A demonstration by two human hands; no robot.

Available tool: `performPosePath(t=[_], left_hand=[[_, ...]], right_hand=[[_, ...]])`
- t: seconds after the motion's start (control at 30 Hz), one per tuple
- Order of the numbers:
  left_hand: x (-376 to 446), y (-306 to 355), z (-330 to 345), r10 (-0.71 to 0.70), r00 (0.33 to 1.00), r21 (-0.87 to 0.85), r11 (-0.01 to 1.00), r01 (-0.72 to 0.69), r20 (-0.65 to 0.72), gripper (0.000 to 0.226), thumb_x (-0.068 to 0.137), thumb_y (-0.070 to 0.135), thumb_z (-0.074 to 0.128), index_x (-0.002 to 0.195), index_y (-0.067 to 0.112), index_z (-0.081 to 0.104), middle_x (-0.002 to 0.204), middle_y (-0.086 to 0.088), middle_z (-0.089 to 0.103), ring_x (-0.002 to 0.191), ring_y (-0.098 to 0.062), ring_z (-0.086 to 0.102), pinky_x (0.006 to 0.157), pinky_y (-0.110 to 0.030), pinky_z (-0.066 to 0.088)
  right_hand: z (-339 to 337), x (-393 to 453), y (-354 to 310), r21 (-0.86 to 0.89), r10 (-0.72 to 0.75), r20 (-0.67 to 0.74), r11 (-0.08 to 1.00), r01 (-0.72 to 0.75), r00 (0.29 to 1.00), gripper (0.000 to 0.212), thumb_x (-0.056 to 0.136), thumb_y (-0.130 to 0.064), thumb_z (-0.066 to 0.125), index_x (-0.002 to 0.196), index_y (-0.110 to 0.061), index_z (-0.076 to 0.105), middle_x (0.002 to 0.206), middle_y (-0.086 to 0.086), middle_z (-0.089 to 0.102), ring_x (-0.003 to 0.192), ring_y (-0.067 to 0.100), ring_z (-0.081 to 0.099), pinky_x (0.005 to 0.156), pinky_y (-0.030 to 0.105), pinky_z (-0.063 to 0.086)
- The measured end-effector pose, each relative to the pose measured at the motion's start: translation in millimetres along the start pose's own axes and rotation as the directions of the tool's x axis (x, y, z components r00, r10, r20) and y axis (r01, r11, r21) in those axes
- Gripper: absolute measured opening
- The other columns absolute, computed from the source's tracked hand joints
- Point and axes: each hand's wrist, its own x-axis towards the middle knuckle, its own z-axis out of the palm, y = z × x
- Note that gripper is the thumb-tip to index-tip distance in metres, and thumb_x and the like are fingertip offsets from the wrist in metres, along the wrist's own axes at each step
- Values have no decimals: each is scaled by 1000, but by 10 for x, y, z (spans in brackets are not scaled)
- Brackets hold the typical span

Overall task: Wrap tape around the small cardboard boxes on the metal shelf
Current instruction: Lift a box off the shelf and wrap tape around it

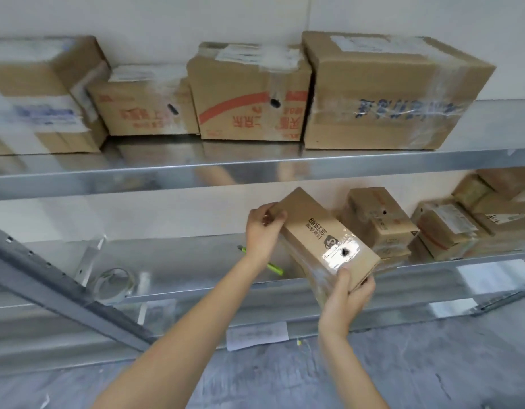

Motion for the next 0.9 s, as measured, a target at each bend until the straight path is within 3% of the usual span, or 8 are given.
performPosePath(t=[0.1, 0.2, 0.33, 0.43, 0.53, 0.77, 0.83, 0.9], left_hand=[[-9, 34, -498, 16, 996, -76, 997, -22, -87, 16, 91, 12, 66, 107, 14, 63, 115, -13, 56, 85, -1, 55, 73, -3, 42], [-4, -22, -1045, -14, 983, -115, 993, -7, -182, 17, 93, 11, 62, 111, 9, 61, 115, -12, 59, 89, -7, 58, 73, -5, 44], [-132, -383, -1633, -131, 935, -94, 990, 106, -331, 23, 95, 17, 61, 116, 8, 56, 112, -9, 58, 98, -17, 57, 85, -21, 45], [-286, -796, -1929, -268, 861, -57, 961, 271, -432, 38, 96, 20, 61, 127, 0, 53, 117, -13, 55, 101, -20, 53, 99, -36, 44], [-327, -1090, -2104, -309, 811, -56, 944, 325, -496, 39, 96, 20, 62, 127, -1, 52, 123, -19, 54, 102, -22, 53, 102, -43, 44], [-116, -1226, -2209, -209, 812, 68, 954, 291, -545, 24, 100, 27, 52, 112, 7, 58, 112, -13, 57, 98, -25, 56, 95, -42, 45], [-141, -1291, -2343, -143, 827, 180, 943, 281, -544, 22, 103, 18, 42, 108, 4, 59, 105, -14, 59, 102, -32, 55, 91, -40, 41], [-175, -1439, -2570, -50, 881, 486, 819, 306, -470, 29, 98, 3, 44, 123, -2, 57, 117, -20, 58, 114, -39, 49, 96, -41, 37]], right_hand=[[271, -205, -53, -19, -59, 103, 998, 61, 993, 60, 86, -37, 57, 141, -21, 39, 133, 3, 51, 117, 18, 53, 92, 29, 46], [568, -446, -39, -105, -53, 232, 991, 80, 971, 70, 81, -51, 58, 141, -20, 41, 134, 1, 50, 121, 18, 50, 104, 42, 40], [912, -645, 181, -208, 64, 475, 977, 42, 877, 73, 82, -45, 71, 142, -16, 42, 142, 2, 50, 128, 15, 46, 110, 35, 33], [1121, -713, 439, -335, 243, 604, 942, -34, 759, 74, 87, -42, 68, 148, -18, 35, 149, -4, 41, 136, 13, 37, 108, 26, 27], [1293, -713, 652, -413, 350, 697, 910, -48, 626, 44, 89, -40, 65, 130, -30, 52, 123, -19, 58, 122, 8, 49, 98, 24, 33], [1565, -602, 749, -433, 384, 729, 900, -54, 567, 30, 90, -42, 63, 118, -38, 53, 104, -31, 59, 100, -5, 56, 85, 20, 37], [1558, -590, 767, -427, 369, 730, 903, -38, 576, 32, 91, -41, 62, 120, -36, 53, 106, -29, 60, 99, -9, 54, 83, 17, 38], [1540, -580, 787, -431, 371, 722, 902, -41, 584, 32, 91, -40, 61, 122, -33, 54, 108, -27, 61, 100, -10, 54, 84, 17, 38]])
